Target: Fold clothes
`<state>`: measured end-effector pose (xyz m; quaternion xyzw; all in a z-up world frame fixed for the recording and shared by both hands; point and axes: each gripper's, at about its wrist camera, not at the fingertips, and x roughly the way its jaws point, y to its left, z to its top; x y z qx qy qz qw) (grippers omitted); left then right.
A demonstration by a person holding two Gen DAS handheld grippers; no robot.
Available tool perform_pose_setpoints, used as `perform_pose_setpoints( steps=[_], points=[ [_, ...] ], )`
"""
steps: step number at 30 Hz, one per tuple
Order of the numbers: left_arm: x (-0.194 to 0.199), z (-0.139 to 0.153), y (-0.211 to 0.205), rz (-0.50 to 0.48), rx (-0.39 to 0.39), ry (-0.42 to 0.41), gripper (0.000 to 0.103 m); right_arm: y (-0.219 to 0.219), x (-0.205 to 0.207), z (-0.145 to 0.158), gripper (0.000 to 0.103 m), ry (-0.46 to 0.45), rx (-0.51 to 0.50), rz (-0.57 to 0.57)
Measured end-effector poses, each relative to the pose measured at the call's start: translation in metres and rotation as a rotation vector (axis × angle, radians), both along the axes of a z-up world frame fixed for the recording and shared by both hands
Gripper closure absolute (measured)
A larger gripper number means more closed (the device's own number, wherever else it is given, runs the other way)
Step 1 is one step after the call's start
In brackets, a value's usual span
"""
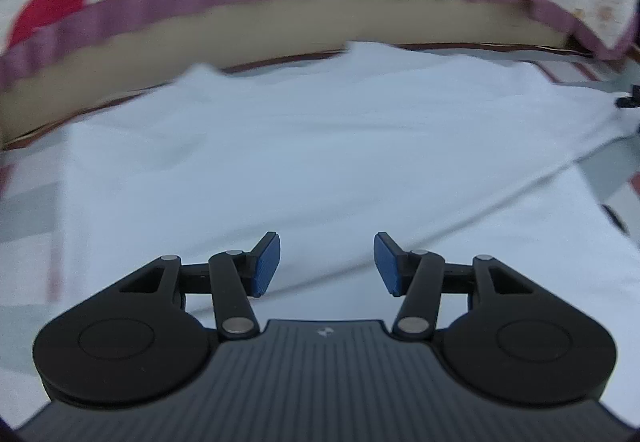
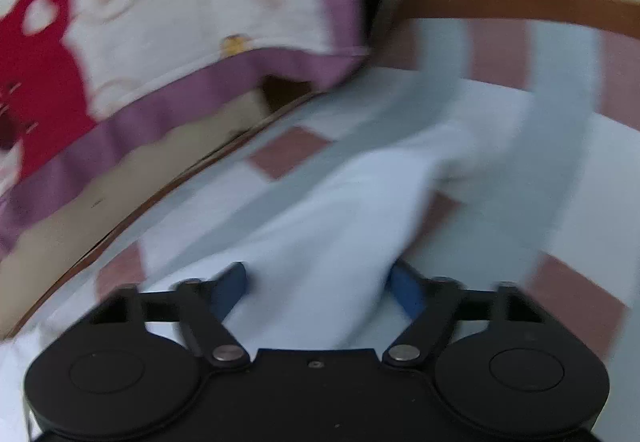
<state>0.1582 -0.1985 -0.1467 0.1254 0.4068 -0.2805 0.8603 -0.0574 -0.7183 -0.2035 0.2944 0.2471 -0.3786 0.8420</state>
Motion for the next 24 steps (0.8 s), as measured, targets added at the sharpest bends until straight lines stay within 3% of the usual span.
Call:
perform_pose_setpoints(
  steps=[2, 4, 9, 11, 15, 19, 20, 21, 23, 24],
  points=[
    [0.006, 0.003, 0.020, 0.054, 0.010, -0.009, 0.052, 0.015, 0.015, 0.008, 0.094, 0.058, -0.076, -0.001],
    [0.011, 0.004, 0.037, 0.111, -0.005, -0.005, 0.052, 0.040, 0.025, 0.028, 0.094, 0.043, -0.215, 0.037],
    [0.005, 0.002, 0.062, 0.209, -0.060, -0.003, 0.052, 0.114, 0.045, 0.099, 0.094, -0.158, -0.373, 0.214],
    [0.005, -0.003, 0.066, 0.251, -0.119, 0.035, 0.051, 0.155, 0.060, 0.128, 0.094, -0.222, -0.445, 0.377],
    [0.003, -0.009, 0.073, 0.260, -0.218, 0.095, 0.051, 0.249, 0.102, 0.152, 0.094, -0.245, -0.524, 0.762],
    [-0.001, -0.008, 0.085, 0.268, -0.249, 0.076, 0.050, 0.329, 0.135, 0.137, 0.093, -0.326, -0.373, 0.909],
    [-0.001, -0.009, 0.089, 0.279, -0.257, 0.076, 0.050, 0.350, 0.142, 0.127, 0.092, -0.305, -0.363, 0.946],
    [0.000, -0.011, 0.094, 0.293, -0.275, 0.085, 0.050, 0.371, 0.150, 0.114, 0.089, -0.266, -0.366, 0.984],
    [0.003, -0.016, 0.103, 0.318, -0.310, 0.106, 0.049, 0.409, 0.162, 0.081, 0.078, -0.113, -0.400, 1.089],
    [0.006, -0.019, 0.107, 0.329, -0.321, 0.112, 0.049, 0.420, 0.162, 0.067, 0.077, -0.036, -0.418, 1.130]
  ],
)
